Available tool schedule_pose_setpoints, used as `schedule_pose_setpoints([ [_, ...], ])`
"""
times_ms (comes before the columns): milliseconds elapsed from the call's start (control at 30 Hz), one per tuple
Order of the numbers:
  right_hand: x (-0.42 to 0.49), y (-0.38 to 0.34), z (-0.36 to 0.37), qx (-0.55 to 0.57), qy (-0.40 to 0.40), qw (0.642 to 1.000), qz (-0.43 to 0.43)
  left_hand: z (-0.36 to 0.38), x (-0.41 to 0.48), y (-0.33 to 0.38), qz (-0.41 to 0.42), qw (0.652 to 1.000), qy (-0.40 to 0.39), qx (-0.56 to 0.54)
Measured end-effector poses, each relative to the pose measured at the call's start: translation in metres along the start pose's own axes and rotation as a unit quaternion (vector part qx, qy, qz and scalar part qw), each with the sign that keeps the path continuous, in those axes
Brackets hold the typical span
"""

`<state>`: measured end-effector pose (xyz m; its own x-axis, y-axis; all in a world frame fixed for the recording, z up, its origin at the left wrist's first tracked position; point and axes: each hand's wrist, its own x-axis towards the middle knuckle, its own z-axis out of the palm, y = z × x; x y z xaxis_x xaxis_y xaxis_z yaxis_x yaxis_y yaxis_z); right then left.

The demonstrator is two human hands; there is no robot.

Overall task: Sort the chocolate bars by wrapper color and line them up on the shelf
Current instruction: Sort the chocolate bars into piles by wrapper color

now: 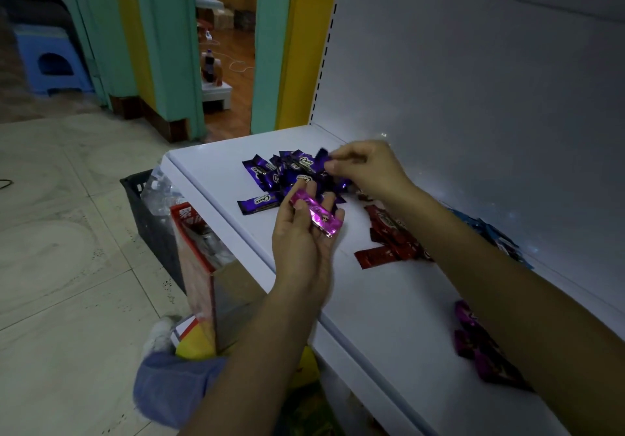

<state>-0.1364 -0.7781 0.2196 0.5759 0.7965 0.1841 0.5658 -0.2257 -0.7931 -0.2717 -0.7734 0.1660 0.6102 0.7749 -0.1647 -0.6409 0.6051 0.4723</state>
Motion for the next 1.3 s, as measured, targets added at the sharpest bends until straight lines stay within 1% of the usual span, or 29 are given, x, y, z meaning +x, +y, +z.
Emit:
schedule_pose_setpoints([
  [67,0.022,0.01,0.017,-0.094,0.1,0.989,-0.048,-0.001,0.002,0.001,-0.009,1.0,-0.005,-0.004],
  [100,0.029,0.013,0.025,-0.153,0.124,0.978,-0.07,-0.002,0.002,0.002,-0.014,1.0,-0.001,-0.003],
  [133,0.035,0.016,0.034,-0.194,0.125,0.969,-0.084,-0.002,0.002,0.003,-0.018,1.0,0.005,-0.004],
  [167,0.04,0.018,0.041,-0.212,0.108,0.968,-0.085,-0.002,0.002,0.004,-0.022,1.0,0.008,-0.008],
  [233,0.043,0.017,0.045,-0.209,0.078,0.972,-0.073,-0.002,0.001,0.004,-0.029,0.999,0.013,-0.007],
  [300,0.038,0.011,0.039,-0.206,0.082,0.972,-0.079,-0.002,0.0,0.006,-0.036,0.999,0.015,-0.011],
  [367,0.022,0.002,0.029,-0.185,0.096,0.973,-0.101,-0.002,0.0,0.006,-0.038,0.999,0.007,-0.021],
  [400,0.01,-0.002,0.024,-0.153,0.093,0.978,-0.103,-0.003,0.001,0.005,-0.036,0.999,0.003,-0.019],
  [433,-0.003,-0.007,0.019,-0.108,0.074,0.987,-0.095,-0.002,0.001,0.004,-0.031,0.999,-0.004,-0.014],
  [500,-0.033,-0.012,0.009,-0.013,-0.016,0.998,-0.059,0.0,-0.001,0.003,-0.017,0.999,-0.026,0.017],
  [567,-0.062,-0.013,0.0,0.052,-0.103,0.993,-0.042,0.006,-0.006,0.001,-0.014,0.994,-0.053,0.099],
  [600,-0.073,-0.012,-0.004,0.073,-0.117,0.99,-0.042,0.009,-0.01,0.0,-0.01,0.985,-0.07,0.16],
  [633,-0.081,-0.01,-0.009,0.081,-0.107,0.99,-0.04,0.01,-0.015,-0.003,-0.002,0.971,-0.088,0.224],
  [667,-0.087,-0.008,-0.014,0.087,-0.08,0.992,-0.033,0.009,-0.018,-0.006,0.021,0.949,-0.113,0.293],
  [700,-0.09,-0.003,-0.02,0.098,-0.044,0.994,-0.021,0.006,-0.021,-0.009,0.05,0.92,-0.143,0.361],
  [733,-0.094,0.001,-0.027,0.12,-0.004,0.993,0.006,0.004,-0.023,-0.012,0.083,0.883,-0.176,0.428],
  [800,-0.105,0.011,-0.046,0.163,0.077,0.982,0.057,0.0,-0.022,-0.018,0.136,0.788,-0.243,0.549],
  [833,-0.113,0.018,-0.057,0.161,0.111,0.979,0.063,-0.002,-0.021,-0.021,0.157,0.735,-0.274,0.6],
  [867,-0.123,0.025,-0.069,0.143,0.135,0.979,0.057,-0.004,-0.017,-0.026,0.182,0.674,-0.305,0.648],
  [933,-0.149,0.039,-0.087,0.08,0.159,0.984,0.021,-0.006,-0.014,-0.034,0.226,0.523,-0.356,0.74],
  [967,-0.163,0.045,-0.093,0.044,0.168,0.985,0.003,-0.007,-0.014,-0.037,0.235,0.457,-0.372,0.773],
  [1000,-0.177,0.052,-0.098,-0.001,0.179,0.984,-0.013,-0.008,-0.015,-0.039,0.234,0.409,-0.385,0.794],
  [1033,-0.19,0.057,-0.102,-0.057,0.187,0.98,-0.031,-0.008,-0.016,-0.04,0.23,0.382,-0.394,0.804],
  [1067,-0.202,0.064,-0.104,-0.116,0.187,0.974,-0.048,-0.007,-0.019,-0.039,0.229,0.373,-0.398,0.806],
  [1133,-0.225,0.075,-0.105,-0.218,0.147,0.963,-0.067,-0.008,-0.019,-0.038,0.226,0.381,-0.397,0.804],
  [1167,-0.233,0.08,-0.103,-0.249,0.123,0.958,-0.068,-0.007,-0.02,-0.037,0.223,0.387,-0.397,0.801],
  [1233,-0.245,0.086,-0.099,-0.238,0.107,0.964,-0.039,-0.005,-0.024,-0.035,0.22,0.389,-0.41,0.795],
  [1300,-0.249,0.087,-0.098,-0.223,0.116,0.968,-0.021,-0.004,-0.029,-0.034,0.229,0.386,-0.425,0.786],
])
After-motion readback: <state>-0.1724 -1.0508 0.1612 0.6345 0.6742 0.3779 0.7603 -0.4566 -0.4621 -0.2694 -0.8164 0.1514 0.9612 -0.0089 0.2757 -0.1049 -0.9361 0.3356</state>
